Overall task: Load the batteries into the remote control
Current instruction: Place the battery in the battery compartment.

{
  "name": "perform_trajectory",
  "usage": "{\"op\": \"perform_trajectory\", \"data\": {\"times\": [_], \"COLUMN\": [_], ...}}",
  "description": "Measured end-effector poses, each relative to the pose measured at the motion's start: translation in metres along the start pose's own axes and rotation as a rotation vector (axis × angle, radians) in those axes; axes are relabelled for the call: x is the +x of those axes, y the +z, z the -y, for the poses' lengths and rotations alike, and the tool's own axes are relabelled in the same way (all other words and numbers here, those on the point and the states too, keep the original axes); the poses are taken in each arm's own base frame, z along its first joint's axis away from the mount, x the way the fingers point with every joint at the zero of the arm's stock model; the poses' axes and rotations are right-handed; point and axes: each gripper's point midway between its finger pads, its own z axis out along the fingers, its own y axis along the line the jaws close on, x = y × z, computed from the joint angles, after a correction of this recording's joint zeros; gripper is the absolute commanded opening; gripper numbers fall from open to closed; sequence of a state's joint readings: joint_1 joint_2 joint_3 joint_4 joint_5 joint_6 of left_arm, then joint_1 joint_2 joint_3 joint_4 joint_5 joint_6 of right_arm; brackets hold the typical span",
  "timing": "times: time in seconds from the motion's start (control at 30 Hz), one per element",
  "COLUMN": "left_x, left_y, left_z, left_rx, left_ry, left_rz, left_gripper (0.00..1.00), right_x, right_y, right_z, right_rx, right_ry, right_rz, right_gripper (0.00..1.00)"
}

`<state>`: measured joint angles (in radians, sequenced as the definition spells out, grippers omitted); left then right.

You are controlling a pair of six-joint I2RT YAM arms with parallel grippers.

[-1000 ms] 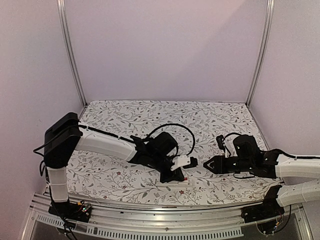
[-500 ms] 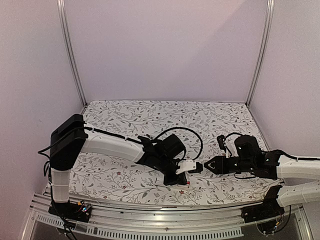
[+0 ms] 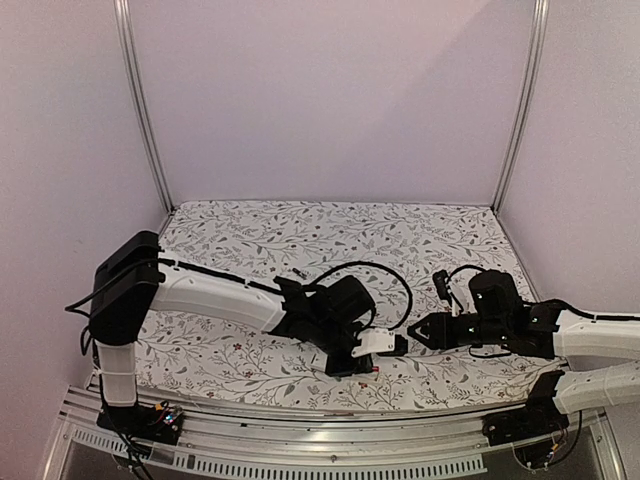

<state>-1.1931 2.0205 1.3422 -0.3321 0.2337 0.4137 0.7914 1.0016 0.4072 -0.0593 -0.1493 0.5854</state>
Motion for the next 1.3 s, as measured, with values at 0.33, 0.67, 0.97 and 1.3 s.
{"op": "perform_trajectory", "data": {"times": [0.33, 0.67, 0.97, 1.3], "left_x": [0.006, 0.004, 0.002, 0.005], "left_y": [-0.006, -0.004, 0.002, 0.002], "left_z": [0.019, 0.014, 0.009, 0.003], "left_rx": [-0.012, -0.032, -0.036, -0.063], "left_ry": [0.15, 0.175, 0.177, 0.183], "left_rz": [-0.023, -0.019, -0.016, -0.031], "left_gripper": [0.0, 0.0, 0.0, 0.0], "right_x": [0.001, -0.002, -0.006, -0.006], "right_y": [0.0, -0.002, -0.005, -0.009], "right_z": [-0.003, -0.008, -0.012, -0.013], "right_rx": [-0.017, -0.041, -0.054, -0.068], "right_ry": [-0.003, -0.008, -0.015, -0.017], "right_rz": [-0.009, 0.004, 0.022, 0.041], "right_gripper": [0.46, 0.46, 0.46, 0.46]}}
